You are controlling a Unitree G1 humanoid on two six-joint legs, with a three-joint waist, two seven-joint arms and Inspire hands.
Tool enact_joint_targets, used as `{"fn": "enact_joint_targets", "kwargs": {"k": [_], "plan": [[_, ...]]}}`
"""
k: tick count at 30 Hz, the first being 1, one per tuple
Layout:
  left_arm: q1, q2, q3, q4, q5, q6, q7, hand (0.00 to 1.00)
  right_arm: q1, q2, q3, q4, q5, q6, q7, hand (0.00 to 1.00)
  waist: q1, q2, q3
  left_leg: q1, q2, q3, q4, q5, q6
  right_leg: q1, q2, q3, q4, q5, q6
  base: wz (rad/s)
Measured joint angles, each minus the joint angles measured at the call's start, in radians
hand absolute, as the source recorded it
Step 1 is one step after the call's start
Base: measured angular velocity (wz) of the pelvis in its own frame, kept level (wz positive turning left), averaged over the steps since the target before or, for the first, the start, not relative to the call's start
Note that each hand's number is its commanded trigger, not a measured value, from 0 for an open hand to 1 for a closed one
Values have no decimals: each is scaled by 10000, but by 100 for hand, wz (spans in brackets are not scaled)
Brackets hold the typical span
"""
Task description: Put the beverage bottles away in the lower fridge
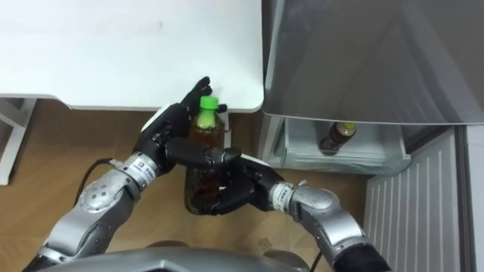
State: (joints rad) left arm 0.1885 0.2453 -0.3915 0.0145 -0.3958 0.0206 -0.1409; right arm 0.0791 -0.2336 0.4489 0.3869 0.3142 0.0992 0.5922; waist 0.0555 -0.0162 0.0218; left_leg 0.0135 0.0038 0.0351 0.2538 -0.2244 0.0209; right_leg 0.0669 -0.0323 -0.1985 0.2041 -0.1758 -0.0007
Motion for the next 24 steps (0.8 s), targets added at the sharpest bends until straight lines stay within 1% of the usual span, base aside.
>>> {"fn": "enact_joint_targets", "kwargs": {"k": [3,5,6,7,9,10,11,12,13,14,16,17,19,21,23,24], "plan": [[3,24,9,-150,584,3,57,0,1,-49,-29,1,-17,-59,0,100,22,33,22,-7,8,21,3,0,0,-63,5,17,7,5,-9,-4],[9,240,26,-468,1060,89,59,0,3,-45,-71,1,-36,-116,8,100,8,30,25,-65,13,-39,58,10,-11,-133,8,9,7,21,-28,0],[8,289,60,-503,1224,91,59,0,3,-49,-82,2,-37,-119,14,100,12,31,26,-65,16,-68,68,12,-11,-119,3,10,8,21,-28,5],[8,338,214,-588,1456,90,60,0,3,-65,-114,4,-35,-156,15,100,12,34,27,-55,19,-87,88,12,-12,-99,1,17,3,21,-28,6],[3,297,726,-1172,1537,15,70,0,9,-104,-140,3,-20,-312,15,100,17,26,31,-58,24,-116,145,12,-12,-59,-1,-12,-9,21,-27,5],[-10,217,1206,-1865,1480,-295,163,0,12,-106,-165,2,-21,-431,13,100,30,20,34,-36,28,-122,138,12,-11,-35,-5,-23,-10,21,-27,0],[-70,80,1717,-2515,1249,-850,367,0,26,-88,-212,1,-25,-557,12,100,34,27,38,10,35,-107,110,11,-10,-3,-10,-14,-12,19,-24,0],[-148,-28,1938,-2763,1131,-1198,526,0,29,-75,-245,1,-24,-591,12,100,38,32,42,56,33,-95,75,11,-10,18,-11,-14,-10,18,-22,-7],[-342,-200,2229,-3052,952,-1805,819,0,52,-49,-323,1,-36,-651,12,100,70,46,50,165,30,-57,-26,12,-9,75,-9,-4,-11,18,-20,-8],[-452,-343,2455,-3200,922,-2233,1068,0,116,-46,-438,1,-39,-701,12,100,104,71,67,210,24,-32,-115,11,-9,139,-8,10,-18,16,-16,-8],[-441,-380,2684,-3226,907,-2490,1340,0,285,-31,-563,1,-5,-789,12,100,139,90,63,419,-3,57,-238,20,-3,292,-5,11,-48,2,6,-5],[-430,-376,2753,-3223,919,-2489,1430,0,331,-23,-594,1,-6,-802,11,100,161,90,63,458,-5,62,-260,20,-4,324,1,10,-63,1,7,-5],[-412,-377,2932,-3225,940,-2493,1923,0,625,-23,-857,-75,-6,-838,9,100,344,92,44,477,-12,59,-274,23,-11,382,18,4,-171,3,5,-2],[-347,-368,3172,-3225,942,-2501,2259,0,773,-45,-1011,-76,-6,-883,-5,100,390,131,18,485,-17,53,-279,25,-14,387,20,2,-173,3,4,2],[-299,-355,3478,-3227,950,-2566,2618,0,996,-67,-1295,-76,-8,-901,-56,100,532,214,-54,532,-18,45,-248,28,-17,391,19,12,-180,4,4,0],[-297,-357,3551,-3227,957,-2602,2702,0,1023,-72,-1338,-75,-8,-902,-93,100,570,229,-64,550,-18,44,-233,28,-17,392,16,12,-179,4,4,0]]}}
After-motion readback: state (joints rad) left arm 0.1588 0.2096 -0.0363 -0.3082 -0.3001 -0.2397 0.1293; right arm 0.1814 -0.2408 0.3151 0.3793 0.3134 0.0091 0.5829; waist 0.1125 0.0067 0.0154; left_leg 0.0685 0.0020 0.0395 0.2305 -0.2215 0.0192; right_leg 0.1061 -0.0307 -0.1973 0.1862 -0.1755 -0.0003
